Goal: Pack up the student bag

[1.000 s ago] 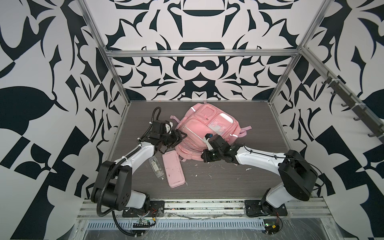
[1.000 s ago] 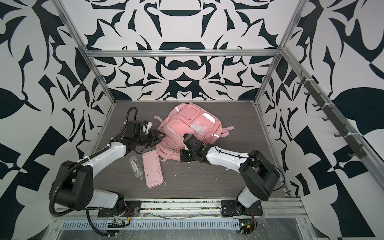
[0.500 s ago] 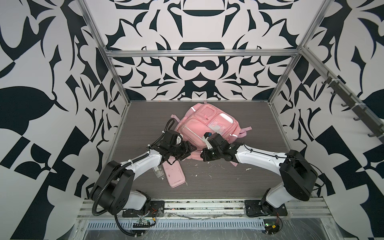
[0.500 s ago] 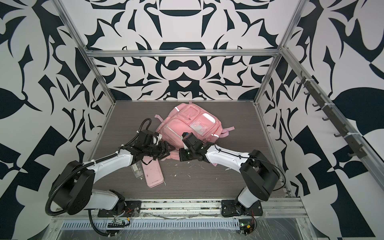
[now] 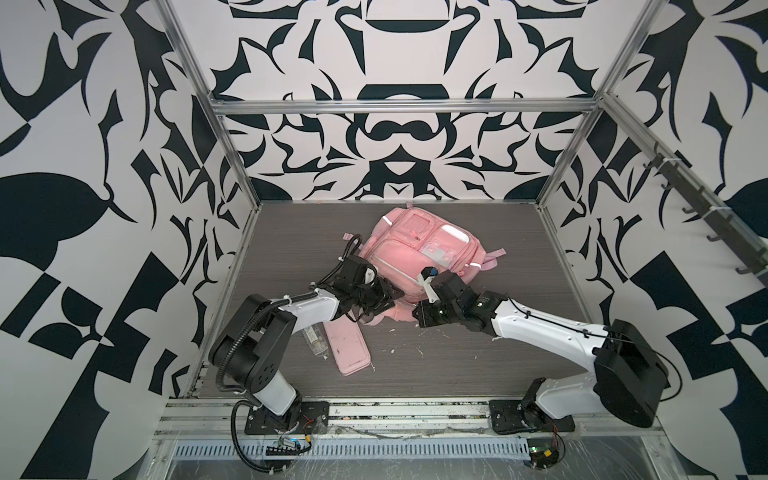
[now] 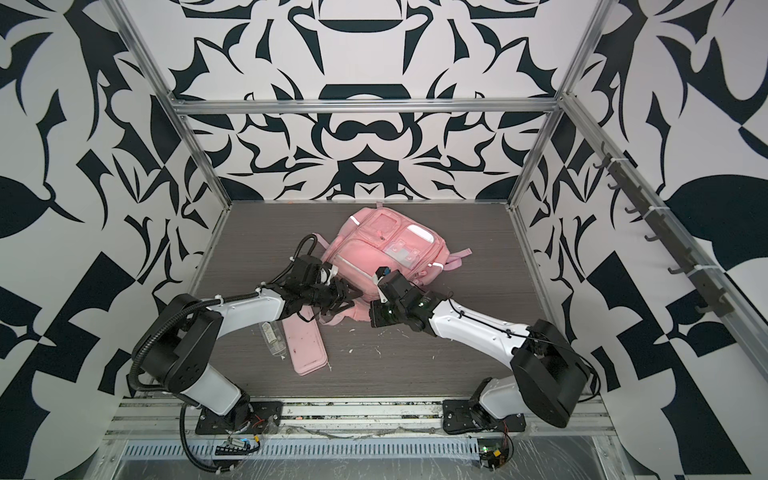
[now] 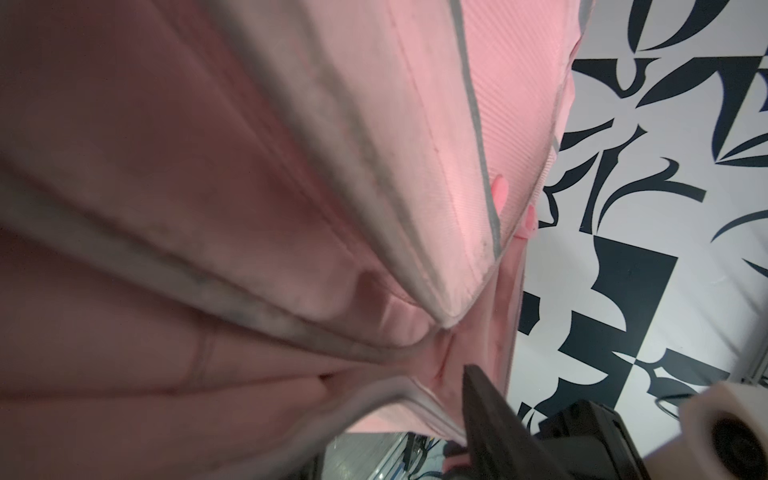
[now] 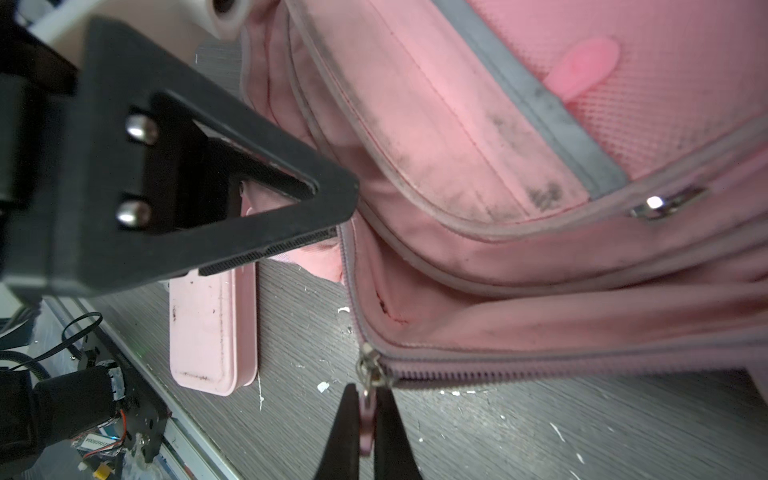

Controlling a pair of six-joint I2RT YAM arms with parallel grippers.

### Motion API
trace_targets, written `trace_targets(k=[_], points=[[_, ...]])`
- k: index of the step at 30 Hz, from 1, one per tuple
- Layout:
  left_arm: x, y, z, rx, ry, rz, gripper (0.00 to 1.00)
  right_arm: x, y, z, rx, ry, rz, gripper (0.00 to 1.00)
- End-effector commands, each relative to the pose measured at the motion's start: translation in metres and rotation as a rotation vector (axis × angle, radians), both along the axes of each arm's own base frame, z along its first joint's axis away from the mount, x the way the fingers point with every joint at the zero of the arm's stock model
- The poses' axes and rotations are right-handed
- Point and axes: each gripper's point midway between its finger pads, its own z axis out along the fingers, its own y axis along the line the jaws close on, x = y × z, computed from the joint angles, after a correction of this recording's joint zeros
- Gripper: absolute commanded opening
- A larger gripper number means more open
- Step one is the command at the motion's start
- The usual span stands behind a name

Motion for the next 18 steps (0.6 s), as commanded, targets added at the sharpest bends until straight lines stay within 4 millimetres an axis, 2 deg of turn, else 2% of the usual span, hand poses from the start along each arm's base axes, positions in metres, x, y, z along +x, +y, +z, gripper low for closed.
trace_targets(k=[1, 3, 6, 9, 11, 18], points=[[0.017, 0.010, -0.018, 0.076, -0.014, 0.054, 0.38, -0.002, 0.021, 0.047, 0.137, -0.108, 0.080, 0.00], [0.018, 0.009, -0.017, 0.076, -0.019, 0.048, 0.25, -0.001, 0.019, 0.043, 0.128, -0.102, 0.074, 0.00], [0.022, 0.012, -0.014, 0.080, -0.028, 0.048, 0.10, 0.001, 0.013, 0.036, 0.111, -0.092, 0.059, 0.00], [0.027, 0.023, -0.010, 0.087, -0.038, 0.064, 0.03, 0.004, 0.004, 0.029, 0.089, -0.078, 0.042, 0.00], [0.031, 0.033, -0.007, 0.092, -0.046, 0.082, 0.00, 0.007, -0.002, 0.025, 0.077, -0.068, 0.030, 0.00], [0.045, 0.075, 0.008, 0.101, -0.081, 0.149, 0.00, 0.016, -0.036, 0.007, 0.023, -0.032, -0.032, 0.00]])
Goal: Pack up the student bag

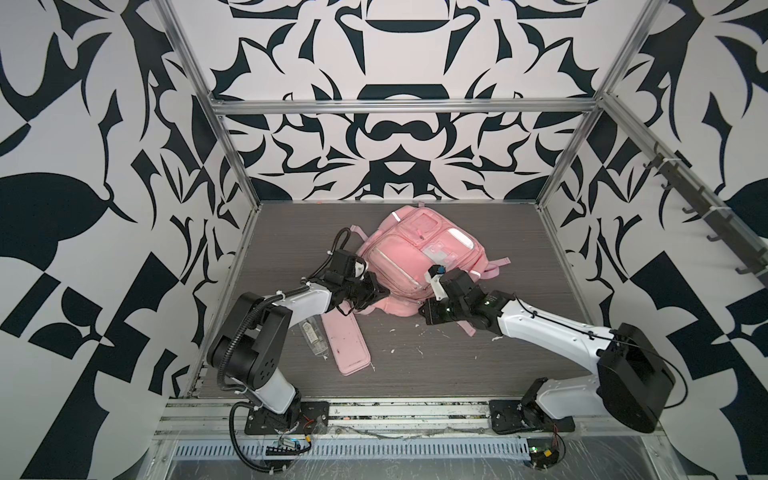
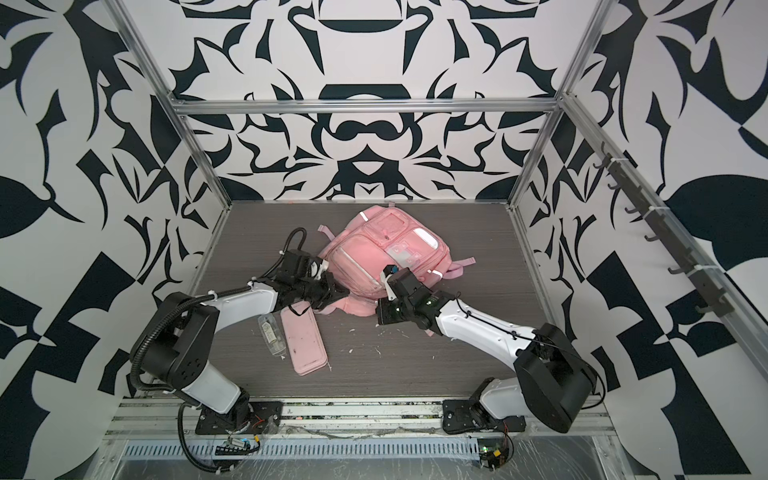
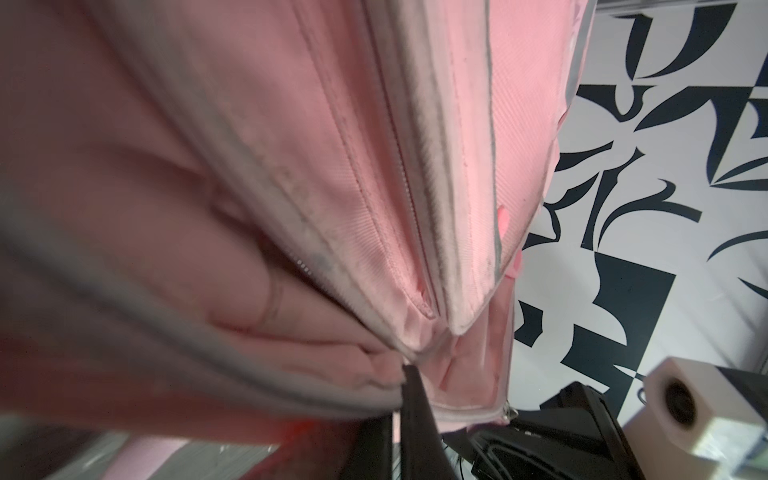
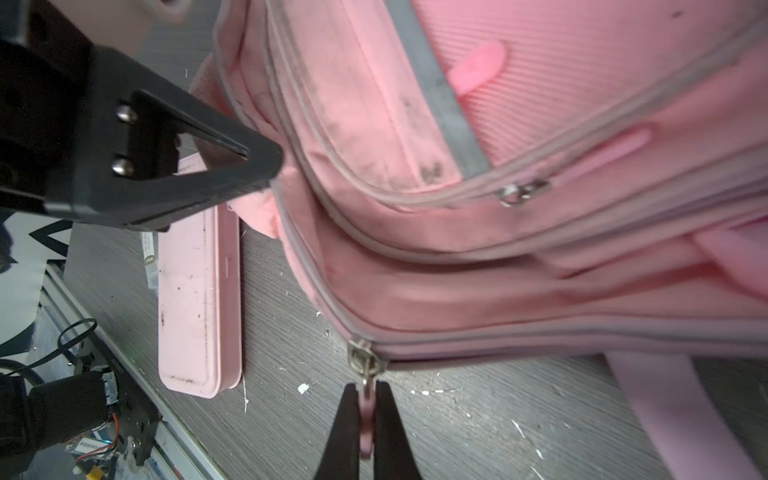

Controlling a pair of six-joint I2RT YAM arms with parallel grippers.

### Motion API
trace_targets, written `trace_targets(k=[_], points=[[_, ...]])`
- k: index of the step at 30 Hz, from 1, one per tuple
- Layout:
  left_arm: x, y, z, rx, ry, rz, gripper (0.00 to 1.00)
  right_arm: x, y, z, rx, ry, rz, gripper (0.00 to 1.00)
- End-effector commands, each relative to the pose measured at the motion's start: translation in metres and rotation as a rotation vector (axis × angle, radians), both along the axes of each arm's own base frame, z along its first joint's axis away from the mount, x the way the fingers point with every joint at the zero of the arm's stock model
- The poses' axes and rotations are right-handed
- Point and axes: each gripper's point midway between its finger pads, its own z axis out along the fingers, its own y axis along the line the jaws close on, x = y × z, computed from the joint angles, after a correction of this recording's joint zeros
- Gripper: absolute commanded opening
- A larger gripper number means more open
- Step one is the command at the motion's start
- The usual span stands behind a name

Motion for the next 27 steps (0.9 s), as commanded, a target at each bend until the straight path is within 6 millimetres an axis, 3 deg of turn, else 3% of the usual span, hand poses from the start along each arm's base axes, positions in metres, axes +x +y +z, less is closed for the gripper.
trace_targets(k=[1, 13, 22, 27], points=[[0.020, 0.039, 0.002, 0.076, -0.051, 0.106, 0.00, 0.003, -0.018, 0.008, 0.000, -0.021, -0.015, 0.00], [0.028, 0.072, 0.017, 0.075, -0.087, 0.160, 0.00, 0.034, -0.091, -0.025, -0.096, 0.061, -0.219, 0.00], [0.027, 0.080, 0.021, 0.078, -0.096, 0.169, 0.00, 0.042, -0.122, -0.036, -0.178, 0.097, -0.282, 0.00], [0.029, 0.078, 0.019, 0.070, -0.090, 0.161, 0.00, 0.037, -0.120, -0.041, -0.149, 0.125, -0.286, 0.00]])
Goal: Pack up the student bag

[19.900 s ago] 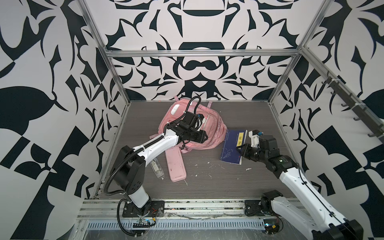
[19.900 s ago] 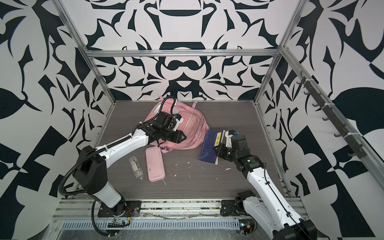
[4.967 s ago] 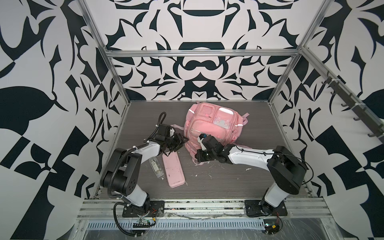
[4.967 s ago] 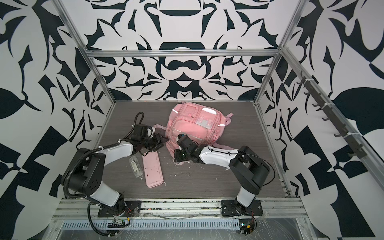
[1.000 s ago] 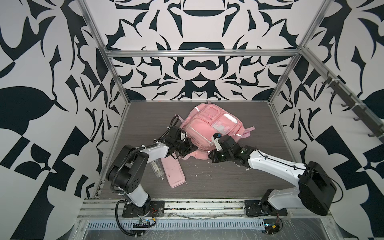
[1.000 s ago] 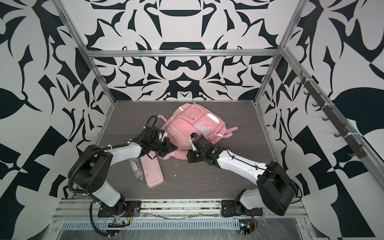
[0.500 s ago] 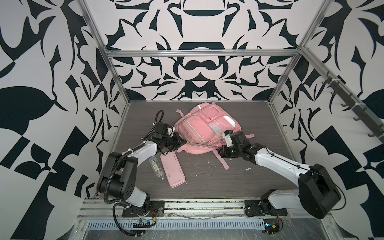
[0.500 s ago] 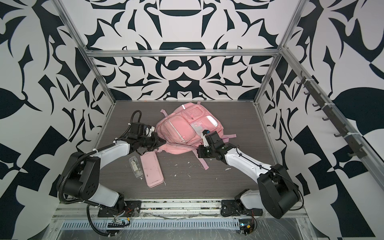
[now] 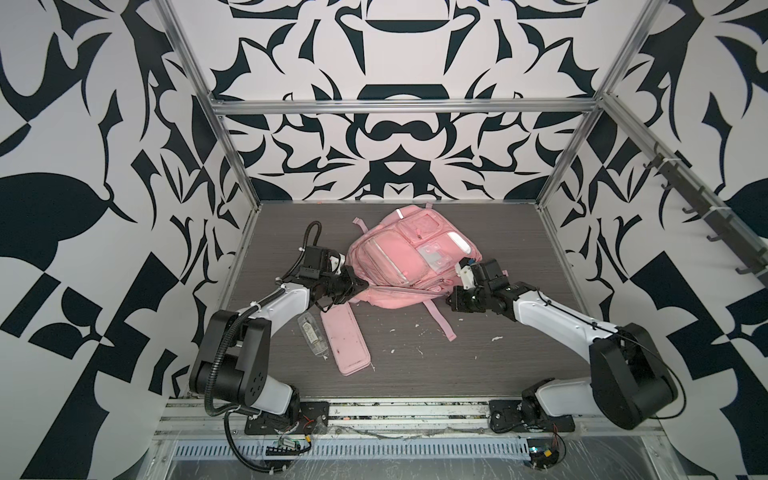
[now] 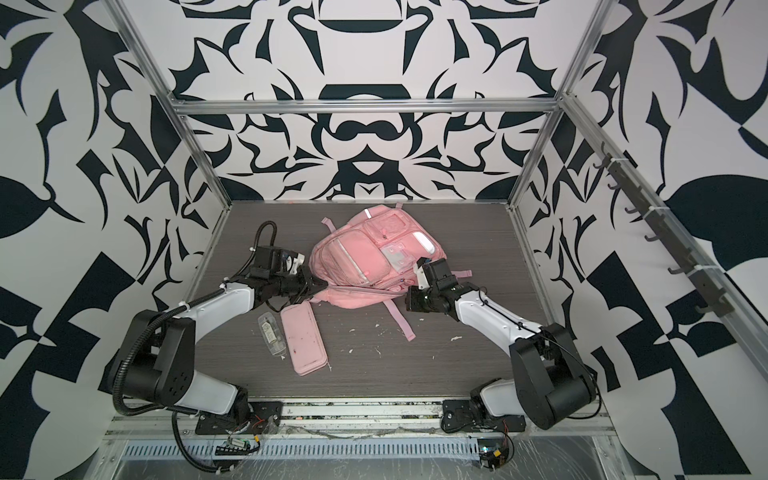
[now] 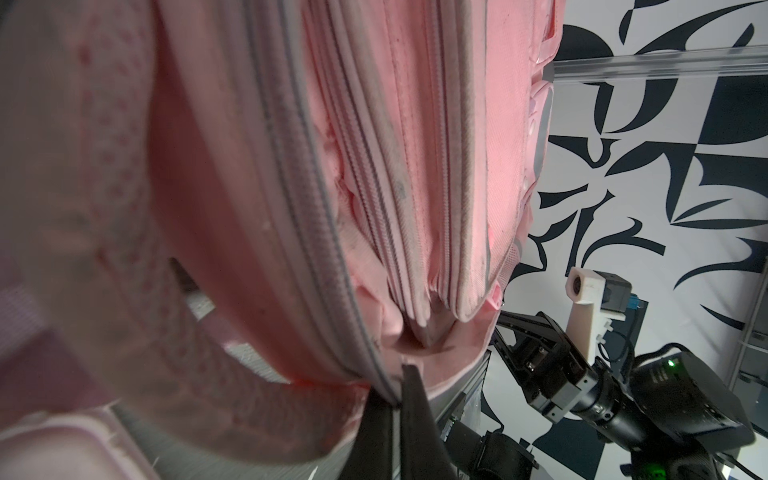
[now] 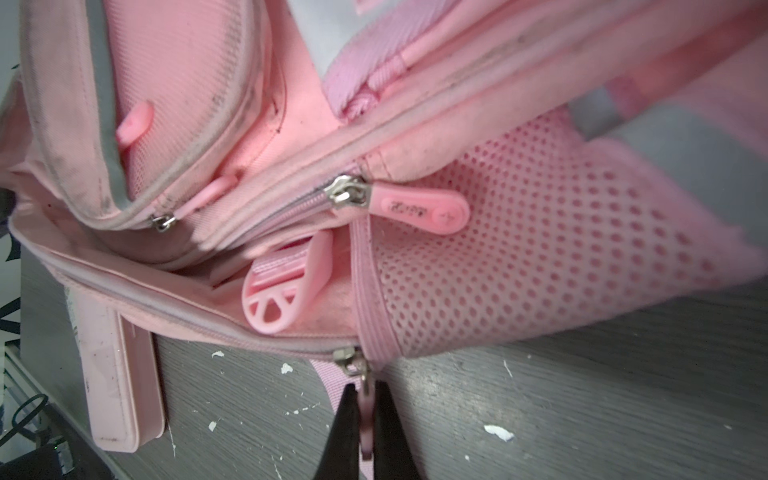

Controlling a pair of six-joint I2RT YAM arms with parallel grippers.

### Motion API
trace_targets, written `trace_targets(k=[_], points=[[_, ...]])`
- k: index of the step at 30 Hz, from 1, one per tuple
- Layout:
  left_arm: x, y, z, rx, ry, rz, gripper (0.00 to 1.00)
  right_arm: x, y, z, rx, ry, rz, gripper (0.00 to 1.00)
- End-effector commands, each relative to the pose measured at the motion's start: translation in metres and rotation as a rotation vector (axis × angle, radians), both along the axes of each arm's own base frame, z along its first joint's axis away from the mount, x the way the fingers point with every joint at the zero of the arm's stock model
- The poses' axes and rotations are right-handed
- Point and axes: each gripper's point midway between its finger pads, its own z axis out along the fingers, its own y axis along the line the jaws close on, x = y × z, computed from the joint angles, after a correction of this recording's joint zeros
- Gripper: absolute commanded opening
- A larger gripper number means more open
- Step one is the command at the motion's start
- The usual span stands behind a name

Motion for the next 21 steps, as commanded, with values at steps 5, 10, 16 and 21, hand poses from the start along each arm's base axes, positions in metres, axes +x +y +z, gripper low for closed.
trace_targets(k=[5, 10, 16, 21], points=[[0.023, 0.020, 0.003, 0.049, -0.053, 0.073, 0.00, -0.011, -0.028, -0.011, -0.051, 0.059, -0.092, 0.22], [0.023, 0.012, 0.002, 0.061, -0.055, 0.031, 0.03, -0.014, -0.025, 0.003, -0.020, 0.030, -0.085, 0.30], [0.022, -0.003, -0.005, 0.118, -0.050, -0.046, 0.07, -0.010, -0.023, 0.019, 0.006, -0.006, -0.084, 0.32], [0.025, -0.014, -0.010, 0.198, -0.061, -0.109, 0.10, -0.005, -0.020, 0.027, 0.023, -0.033, -0.083, 0.33]])
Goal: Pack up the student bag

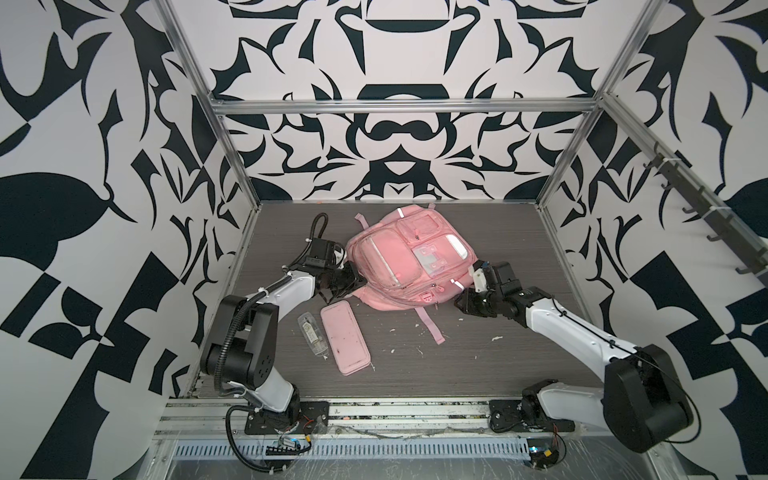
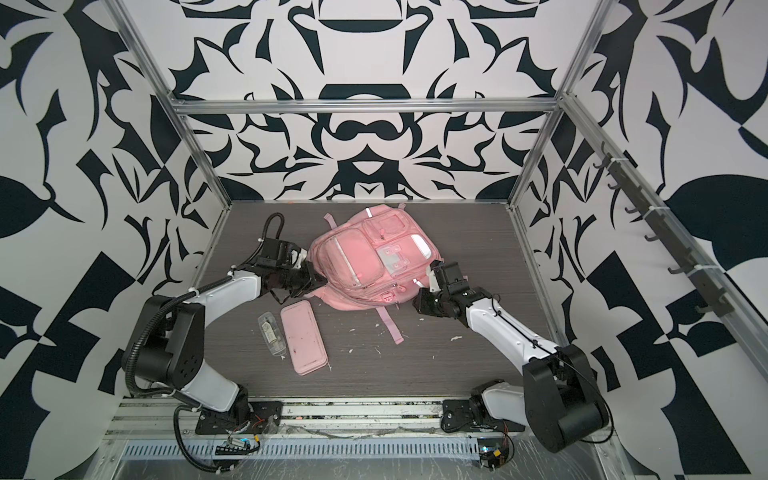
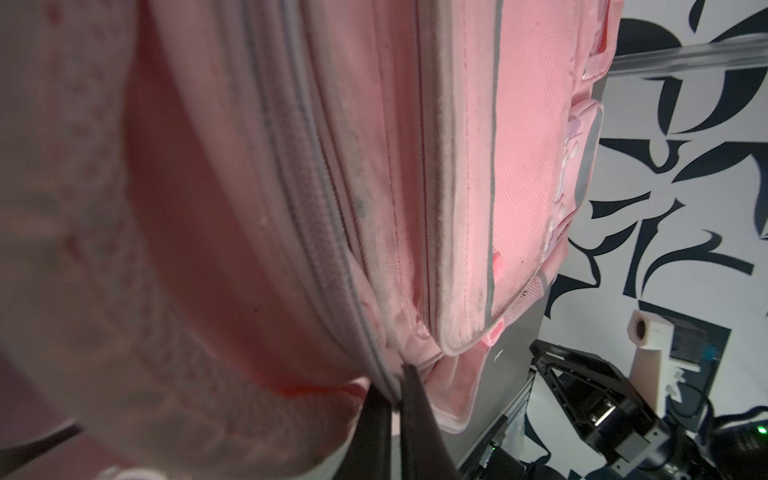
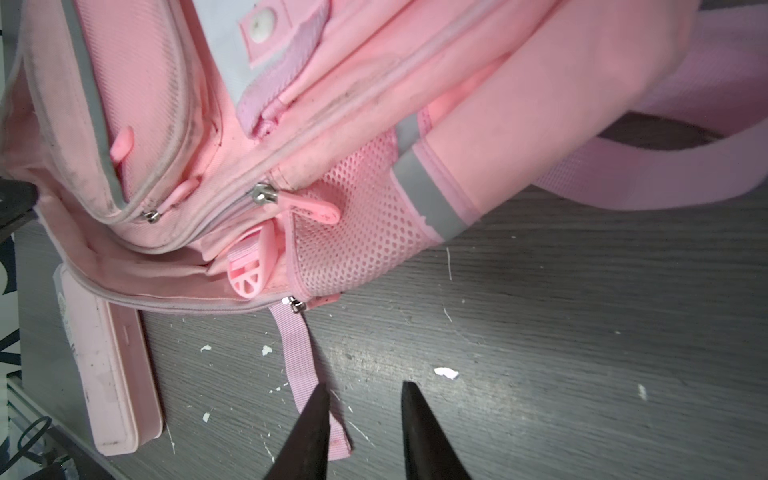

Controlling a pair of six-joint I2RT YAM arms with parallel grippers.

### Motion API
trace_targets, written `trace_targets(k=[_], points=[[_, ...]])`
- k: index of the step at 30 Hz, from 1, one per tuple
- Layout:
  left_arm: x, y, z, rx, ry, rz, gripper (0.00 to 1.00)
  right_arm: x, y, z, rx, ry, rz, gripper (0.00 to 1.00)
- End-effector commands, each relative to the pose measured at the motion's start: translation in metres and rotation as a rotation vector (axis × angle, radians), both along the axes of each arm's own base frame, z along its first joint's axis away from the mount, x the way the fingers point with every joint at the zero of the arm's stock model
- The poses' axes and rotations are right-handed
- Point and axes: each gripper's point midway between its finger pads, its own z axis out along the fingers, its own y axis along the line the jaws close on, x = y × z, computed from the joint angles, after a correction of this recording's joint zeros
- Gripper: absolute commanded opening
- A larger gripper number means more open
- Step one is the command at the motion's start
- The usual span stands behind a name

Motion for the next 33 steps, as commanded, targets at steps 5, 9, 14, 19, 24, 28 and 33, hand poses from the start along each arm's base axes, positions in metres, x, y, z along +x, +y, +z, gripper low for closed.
trace_targets(k=[5, 9, 14, 19, 24, 28, 33], points=[[0.014, -0.018, 0.001, 0.112, -0.064, -0.104, 0.12, 0.015, 0.009, 0.025, 0.040, -0.061, 0.003, 0.34], [0.018, -0.029, -0.003, 0.164, -0.075, -0.148, 0.13, 0.019, 0.010, 0.029, 0.041, -0.073, 0.002, 0.35], [0.013, -0.051, -0.012, 0.193, -0.072, -0.228, 0.14, 0.022, 0.009, 0.031, 0.035, -0.079, -0.001, 0.36], [0.004, -0.047, -0.019, 0.242, -0.072, -0.241, 0.15, 0.028, 0.010, 0.030, 0.022, -0.096, 0.013, 0.41], [-0.011, -0.032, -0.024, 0.290, -0.073, -0.227, 0.17, 0.042, 0.010, 0.035, -0.010, -0.127, 0.020, 0.51], [-0.022, -0.020, -0.032, 0.327, -0.062, -0.221, 0.19, 0.059, 0.013, 0.039, -0.017, -0.145, 0.020, 0.57], [-0.033, -0.014, -0.044, 0.342, -0.032, -0.222, 0.24, 0.082, 0.011, 0.034, -0.013, -0.150, 0.010, 0.61]])
